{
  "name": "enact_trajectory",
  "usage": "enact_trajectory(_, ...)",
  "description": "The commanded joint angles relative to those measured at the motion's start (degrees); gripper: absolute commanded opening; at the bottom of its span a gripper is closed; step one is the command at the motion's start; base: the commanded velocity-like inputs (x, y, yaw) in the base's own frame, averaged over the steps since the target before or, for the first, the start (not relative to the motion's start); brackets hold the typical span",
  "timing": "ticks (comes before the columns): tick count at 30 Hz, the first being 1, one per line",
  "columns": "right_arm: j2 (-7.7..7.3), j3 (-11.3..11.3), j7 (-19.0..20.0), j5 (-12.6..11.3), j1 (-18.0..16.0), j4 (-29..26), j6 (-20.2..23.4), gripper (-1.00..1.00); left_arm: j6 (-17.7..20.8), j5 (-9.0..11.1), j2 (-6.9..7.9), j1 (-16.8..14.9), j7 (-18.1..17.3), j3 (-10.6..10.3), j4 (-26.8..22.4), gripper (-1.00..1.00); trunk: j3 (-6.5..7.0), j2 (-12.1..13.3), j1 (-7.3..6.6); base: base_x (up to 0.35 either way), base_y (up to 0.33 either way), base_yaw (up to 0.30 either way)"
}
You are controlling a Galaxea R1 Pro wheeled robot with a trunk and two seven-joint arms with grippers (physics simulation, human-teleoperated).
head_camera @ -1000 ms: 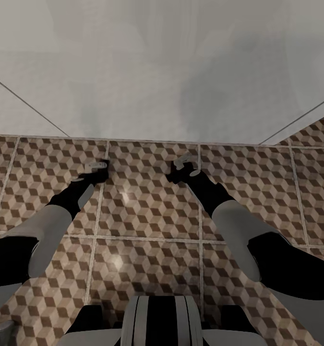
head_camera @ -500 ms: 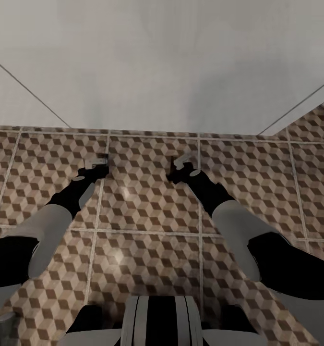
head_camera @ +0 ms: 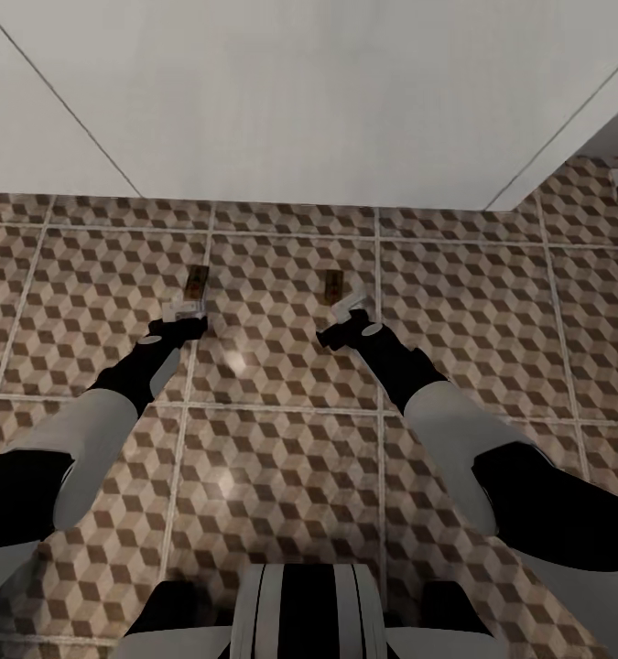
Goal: Take the four mousetraps from the cabinet in the bathroom and place them on the bathroom floor. Make sure all four end up on the same floor surface, and ensure that at least two of them are either under or directly next to the same bathroom sink.
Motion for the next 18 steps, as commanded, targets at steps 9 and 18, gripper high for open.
enact_trajectory(9, 0.00, 0.0, 0.3, 0.6, 0.0, -0.1, 0.4, 1.00, 0.3, 0.6, 0.06, 0.0, 0.4, -0.5, -0.1, 1.00, -0.03, 0.0, -0.03, -0.233, 0.000, 0.000)
enact_trajectory(18, 0.00, 0.0, 0.3, 0.6, 0.0, -0.1, 0.4, 1.00, 0.3, 0.6, 0.06, 0.0, 0.4, -0.5, -0.1, 1.00, -0.03, 0.0, -0.03, -0.259, 0.000, 0.000)
